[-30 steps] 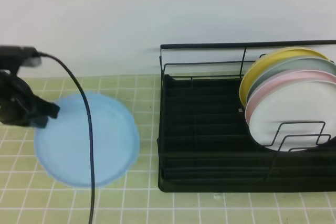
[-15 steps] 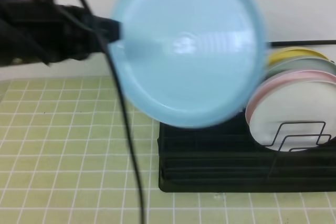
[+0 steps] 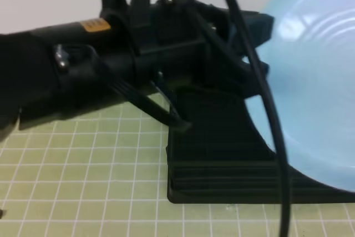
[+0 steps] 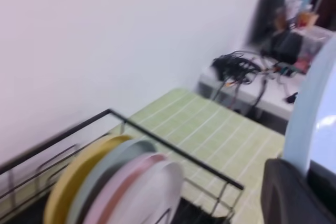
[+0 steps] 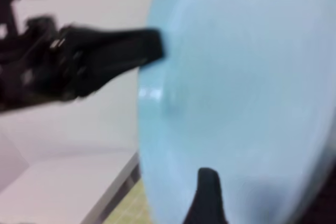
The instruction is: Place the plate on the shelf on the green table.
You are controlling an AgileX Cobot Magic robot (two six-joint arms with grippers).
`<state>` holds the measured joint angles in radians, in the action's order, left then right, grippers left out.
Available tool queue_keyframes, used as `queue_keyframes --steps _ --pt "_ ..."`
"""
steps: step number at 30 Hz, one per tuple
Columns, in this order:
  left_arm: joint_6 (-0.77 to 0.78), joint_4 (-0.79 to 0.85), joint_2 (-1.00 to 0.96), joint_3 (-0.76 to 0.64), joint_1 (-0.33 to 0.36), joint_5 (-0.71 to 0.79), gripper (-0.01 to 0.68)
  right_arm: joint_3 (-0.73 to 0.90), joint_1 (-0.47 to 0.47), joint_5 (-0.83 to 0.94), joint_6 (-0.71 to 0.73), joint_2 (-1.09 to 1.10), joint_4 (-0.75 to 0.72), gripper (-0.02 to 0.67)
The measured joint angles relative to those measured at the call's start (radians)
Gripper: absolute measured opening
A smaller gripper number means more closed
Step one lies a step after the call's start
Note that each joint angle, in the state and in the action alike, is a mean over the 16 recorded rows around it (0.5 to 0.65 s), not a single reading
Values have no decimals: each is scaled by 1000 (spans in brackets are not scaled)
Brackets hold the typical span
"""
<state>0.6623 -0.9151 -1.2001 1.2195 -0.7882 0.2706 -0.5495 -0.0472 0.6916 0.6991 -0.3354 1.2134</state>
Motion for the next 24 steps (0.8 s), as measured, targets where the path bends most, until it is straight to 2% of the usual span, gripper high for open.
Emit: queue_keyframes --steps 2,4,9,12,19,24 --pt "3 -1 0 0 -31 -23 1 0 0 -14 -9 0 14 483" --pt "7 -2 0 0 -55 -37 1 0 0 -34 -15 0 33 479" --pt "33 -7 -2 0 -89 -48 15 0 0 -90 21 0 106 368" --pt "54 -16 -5 0 -102 -54 54 0 0 -114 79 0 164 284" --pt "105 -36 -6 0 -127 -80 292 0 0 -151 266 0 286 120" --pt "143 -46 9 1 -141 -108 481 -2 0 -190 431 0 333 93"
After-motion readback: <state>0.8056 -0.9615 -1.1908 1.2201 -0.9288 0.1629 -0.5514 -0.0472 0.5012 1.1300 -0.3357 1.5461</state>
